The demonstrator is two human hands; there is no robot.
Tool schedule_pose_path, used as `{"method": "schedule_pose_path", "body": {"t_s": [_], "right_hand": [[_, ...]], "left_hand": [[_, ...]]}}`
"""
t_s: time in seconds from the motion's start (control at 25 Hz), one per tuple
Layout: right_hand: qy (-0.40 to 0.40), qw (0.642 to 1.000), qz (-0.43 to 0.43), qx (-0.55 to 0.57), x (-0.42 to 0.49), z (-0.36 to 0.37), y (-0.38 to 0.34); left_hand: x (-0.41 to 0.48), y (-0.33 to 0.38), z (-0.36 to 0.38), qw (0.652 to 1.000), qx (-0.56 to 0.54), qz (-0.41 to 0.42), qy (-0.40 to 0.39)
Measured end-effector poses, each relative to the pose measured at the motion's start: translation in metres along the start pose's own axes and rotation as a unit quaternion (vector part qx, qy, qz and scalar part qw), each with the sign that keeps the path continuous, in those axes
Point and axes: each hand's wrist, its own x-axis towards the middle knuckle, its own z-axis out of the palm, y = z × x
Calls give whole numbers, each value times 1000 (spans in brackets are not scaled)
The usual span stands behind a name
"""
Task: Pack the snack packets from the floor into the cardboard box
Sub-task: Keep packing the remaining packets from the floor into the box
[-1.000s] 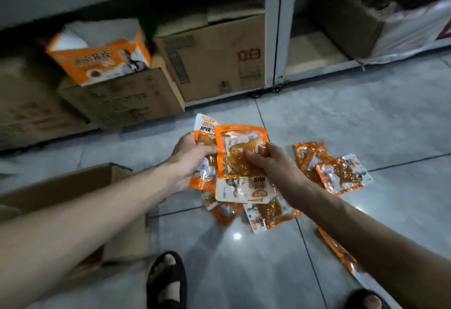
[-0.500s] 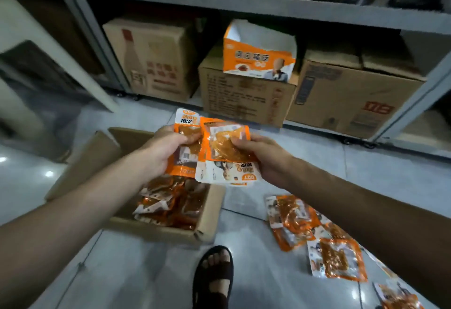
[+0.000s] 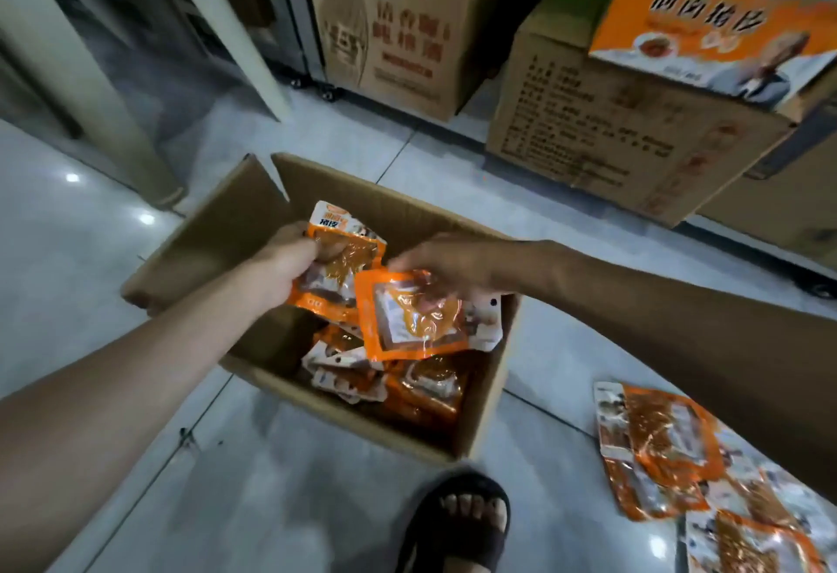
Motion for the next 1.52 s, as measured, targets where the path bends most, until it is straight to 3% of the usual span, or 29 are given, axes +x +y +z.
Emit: {"method": "schedule_pose_path", "body": {"t_s": [0.08,0.2,0.36,0.48,0.64,0.8,1.08,1.24,1.32,1.36,1.44,1.52], "right_hand": [[-64,994,-53,-69,29,21,-7],[-144,950,-125,-246,44,44,-8],[-274,910,-28,-309,37,71,6],[-301,898,-7,-321,42,94,9],[-205,908,-77,-356,37,103,15],[-188,939,-85,-274,35,99,23],[-129,983,1,-127,21,83,20],[12,997,56,-43,12,47,25],[89,994,70,-11,5,39,28],[110,992,68,-5,3,39,29],[138,989,58,-3,-2,42,29],[157,987,44,-8,-6,46,29]], "left_hand": [[8,-5,4,1000,18,-10,-18],[18,-11,7,998,40,-3,-49],[12,-10,9,993,86,-14,-79],[8,-10,11,989,106,-32,-97],[11,-13,7,991,87,-55,-88],[14,-18,13,992,84,-67,-72],[11,-17,21,992,66,-94,-48],[10,-22,24,993,71,-79,-49],[10,-29,32,988,140,-50,-41],[11,-34,36,973,230,-17,-21],[8,-38,46,905,420,57,34],[-1,-37,53,851,514,93,57]]}}
